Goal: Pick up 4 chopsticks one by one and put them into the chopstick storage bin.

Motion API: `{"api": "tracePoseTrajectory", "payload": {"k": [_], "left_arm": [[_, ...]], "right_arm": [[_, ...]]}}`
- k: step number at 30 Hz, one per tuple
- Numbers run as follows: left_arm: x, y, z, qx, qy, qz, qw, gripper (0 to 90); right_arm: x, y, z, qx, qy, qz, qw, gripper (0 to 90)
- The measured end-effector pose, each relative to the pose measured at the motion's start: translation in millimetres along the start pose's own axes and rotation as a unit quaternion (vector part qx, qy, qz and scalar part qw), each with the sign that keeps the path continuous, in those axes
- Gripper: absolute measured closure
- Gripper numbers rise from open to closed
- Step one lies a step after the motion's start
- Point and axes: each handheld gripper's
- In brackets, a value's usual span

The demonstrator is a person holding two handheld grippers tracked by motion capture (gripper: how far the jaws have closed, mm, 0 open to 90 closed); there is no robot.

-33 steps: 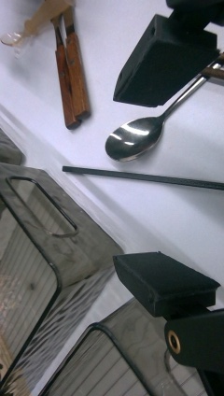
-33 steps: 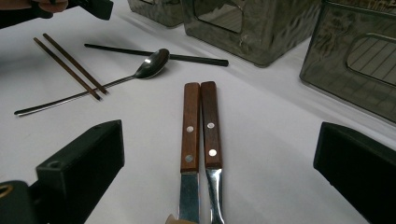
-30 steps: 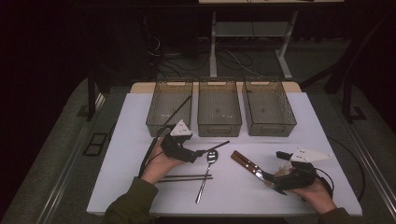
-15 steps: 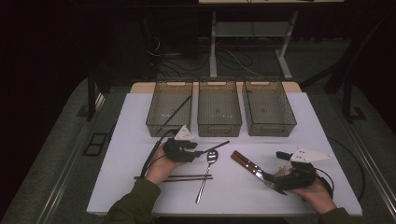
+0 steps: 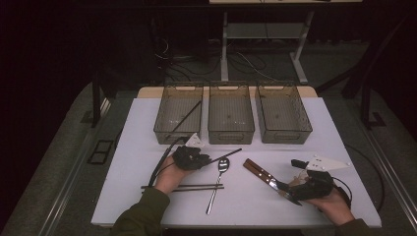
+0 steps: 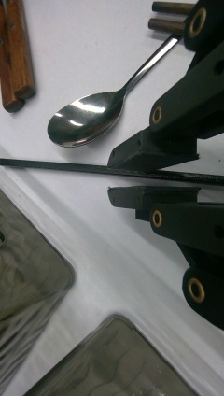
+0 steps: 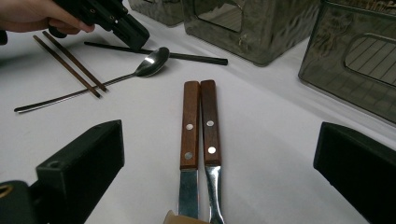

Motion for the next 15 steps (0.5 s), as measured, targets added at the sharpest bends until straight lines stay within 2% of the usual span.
{"api": "tracePoseTrajectory", "payload": {"k": [3, 5, 13, 15], "left_arm": [[0.1, 0.4, 1.1, -0.004, 0.005, 0.001, 1.0000, 79.3], [0.8, 0.1, 1.4, 0.007, 0.006, 0.005, 0.9999, 79.3], [2.9, 2.2, -0.2, 0.004, 0.007, 0.013, 0.9999, 81.2], [2.9, 2.8, -0.3, 0.017, 0.004, 0.012, 0.9998, 81.5]], "right_arm": [[-0.3, 0.0, 0.1, 0.000, 0.000, -0.001, 1.0000, 1.8], [-0.5, 0.1, 0.0, 0.001, 0.000, 0.000, 1.0000, 1.8], [-0.8, 0.1, -0.2, 0.002, 0.001, -0.001, 1.0000, 1.8], [-0.9, 0.2, 0.0, 0.002, 0.001, 0.000, 1.0000, 1.8]]}}
Point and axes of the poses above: each handheld gripper's, and its own axes: x roughly forward along the jaws, y roughly out of its underside, z roughly to its left, and after that the axes turned 12 degrees about -x, right-handed
